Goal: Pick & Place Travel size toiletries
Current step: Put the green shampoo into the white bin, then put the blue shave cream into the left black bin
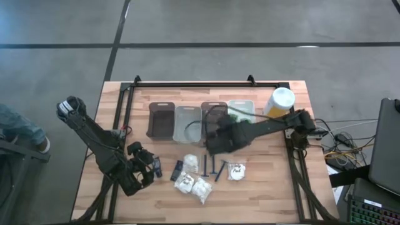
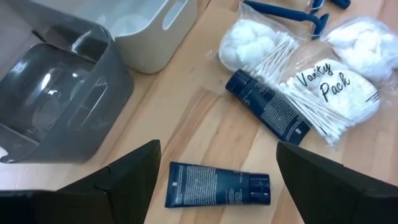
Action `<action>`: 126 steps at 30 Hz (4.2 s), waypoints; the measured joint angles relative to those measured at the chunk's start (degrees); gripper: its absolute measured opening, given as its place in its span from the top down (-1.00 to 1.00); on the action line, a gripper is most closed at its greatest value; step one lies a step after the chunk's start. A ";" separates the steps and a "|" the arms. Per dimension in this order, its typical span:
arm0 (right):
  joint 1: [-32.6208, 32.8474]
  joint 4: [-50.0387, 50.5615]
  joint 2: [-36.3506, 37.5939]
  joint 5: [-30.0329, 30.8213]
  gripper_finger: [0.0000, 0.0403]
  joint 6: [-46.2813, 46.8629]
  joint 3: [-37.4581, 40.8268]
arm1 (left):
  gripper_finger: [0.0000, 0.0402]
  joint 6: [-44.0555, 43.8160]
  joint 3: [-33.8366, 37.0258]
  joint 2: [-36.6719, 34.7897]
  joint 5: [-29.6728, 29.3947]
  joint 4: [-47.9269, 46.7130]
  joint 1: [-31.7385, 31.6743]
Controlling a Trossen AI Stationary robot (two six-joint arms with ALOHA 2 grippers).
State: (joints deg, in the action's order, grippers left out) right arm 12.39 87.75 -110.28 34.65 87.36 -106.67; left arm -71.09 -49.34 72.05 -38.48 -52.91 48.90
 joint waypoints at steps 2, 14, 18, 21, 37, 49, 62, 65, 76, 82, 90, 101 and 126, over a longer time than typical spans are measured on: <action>-2.00 3.44 2.28 0.00 0.46 3.90 4.75 | -0.61 -1.19 0.00 -0.02 0.16 0.03 0.00; -9.51 -13.55 19.13 2.67 0.46 3.04 30.59 | -0.60 -4.65 0.04 -0.13 -2.70 -1.12 0.66; -12.56 -24.09 19.92 2.41 0.46 -4.69 36.16 | -0.59 -4.75 0.04 -0.13 -3.05 -0.89 0.59; -14.79 -23.75 19.24 2.62 0.46 -5.64 38.09 | -0.59 -5.64 0.04 -0.13 -2.94 -0.73 0.59; -16.01 -24.52 19.26 4.13 -0.06 -5.34 44.79 | -0.58 -8.59 0.05 -0.15 -4.19 -0.87 0.57; -10.79 -25.62 19.26 2.38 -0.56 -7.29 40.20 | -0.58 -8.62 0.21 -0.15 -4.72 -1.15 -0.11; -3.76 -25.67 19.24 -0.72 -0.80 -13.02 28.13 | -0.58 -8.54 0.78 -0.15 -4.69 -1.16 -0.15; -3.25 -25.73 19.24 -0.69 -0.81 -13.62 24.90 | -0.58 -8.52 0.90 -0.15 -4.69 -1.24 -0.17; -3.00 -26.08 19.24 -0.66 -0.81 -22.88 18.51 | -0.58 -8.83 0.90 -0.69 -5.12 -3.42 -1.04; -2.74 -26.99 19.24 -1.53 -0.81 -25.45 16.95 | -0.58 -8.91 0.90 -1.97 -6.08 -4.99 -1.20; -3.65 -27.31 19.24 -1.68 -0.81 -26.52 17.08 | -0.58 -11.04 3.02 -6.35 0.37 -4.77 -2.77; -4.79 -27.26 19.24 -1.68 -0.81 -26.52 17.81 | -0.58 7.03 14.42 -21.79 17.41 12.14 -3.30; -4.79 -28.23 19.24 -2.34 -0.81 -24.92 17.86 | -0.56 15.03 23.17 -25.70 26.49 26.83 -3.30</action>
State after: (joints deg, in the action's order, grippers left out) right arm 7.60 59.52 -91.05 32.32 62.44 -88.82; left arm -56.06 -26.17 46.35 -12.00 -26.09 45.60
